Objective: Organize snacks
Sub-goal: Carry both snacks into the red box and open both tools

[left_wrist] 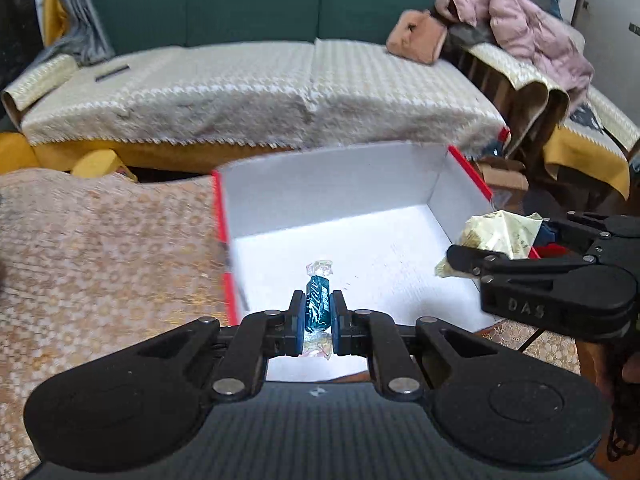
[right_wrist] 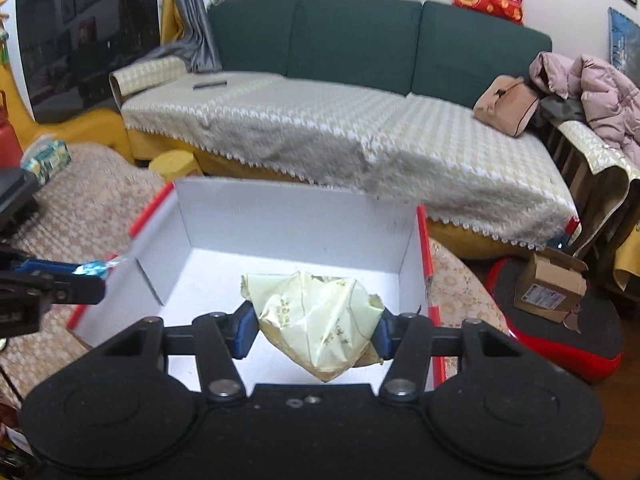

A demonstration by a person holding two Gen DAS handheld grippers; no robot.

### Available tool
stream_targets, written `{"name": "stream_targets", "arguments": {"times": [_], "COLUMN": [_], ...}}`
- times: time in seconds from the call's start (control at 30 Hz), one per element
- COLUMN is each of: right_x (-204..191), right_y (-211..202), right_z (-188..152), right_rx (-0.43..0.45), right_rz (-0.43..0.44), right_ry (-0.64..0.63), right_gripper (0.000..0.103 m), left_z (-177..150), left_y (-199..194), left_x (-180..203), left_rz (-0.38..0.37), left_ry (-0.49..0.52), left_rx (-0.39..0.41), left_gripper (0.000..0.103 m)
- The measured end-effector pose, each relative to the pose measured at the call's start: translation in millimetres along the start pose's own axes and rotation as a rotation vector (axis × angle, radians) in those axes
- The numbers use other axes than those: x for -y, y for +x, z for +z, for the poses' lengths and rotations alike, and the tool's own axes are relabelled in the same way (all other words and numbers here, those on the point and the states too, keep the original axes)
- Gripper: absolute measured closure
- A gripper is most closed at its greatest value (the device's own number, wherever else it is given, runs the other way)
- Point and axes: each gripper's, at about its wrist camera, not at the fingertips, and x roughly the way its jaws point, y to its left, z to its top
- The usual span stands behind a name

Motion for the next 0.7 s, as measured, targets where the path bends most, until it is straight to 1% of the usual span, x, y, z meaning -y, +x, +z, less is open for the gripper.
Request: {"name": "stream_targets", "arguments": {"times": [0.1,0.23,0.43,0.5,0.57,0.6,0.63,0.67,0.7], "right_x": [-1.2,-4.9,-4.4,-2.8,-1.9,-2.2,-2.0,-1.8,-2.2], "right_y": [15.1,26.9,36.2,36.7,36.4,35.5,34.8,33.6,31.5], "right_z": [-4.4,-9.5,-13.6,-14.8,-14.5,-14.5,-14.3,-14.0,-13.8], "right_rx": [-0.048,-0.09,-0.127,-0.131,-0.128,-0.125,-0.122,-0.12,-0.114], "right_rz": [0.004,0.018,0.021,0.028,0.026,0.019,0.016,0.018,0.021], "right_ry": [-0.016,-0.028,-0.044,-0.032,-0.034,-0.038,-0.037,-0.036,-0.035], "right_gripper": [0.049,0.049,0.048,0.048,0.045,0.044,0.04,0.033,0.028], "left_z": [-3.1,-8.1,-13.7,-13.7,-13.3,-12.0,-12.1,-11.8,-11.3], "left_y": [20.3,38.8,56.3,57.6,57.3,57.1,55.7,54.7,52.1], "left_x": [5.5,12.2,12.1,11.7,10.8,10.7,9.7,9.3,8.6], "left_rz": [0.007,0.004,0.015,0.008,0.008,0.009,0.012,0.013,0.014], "left_ry": [0.019,0.041,0.047,0.042,0.032,0.028,0.022,0.021,0.02], "left_rx": [-0.041,-0.083,-0.138,-0.14,-0.146,-0.15,-0.15,-0.148,-0.14], "left_gripper": [0.091,0.091,0.091,0.091,0.09,0.086,0.082,0.073,0.065]}}
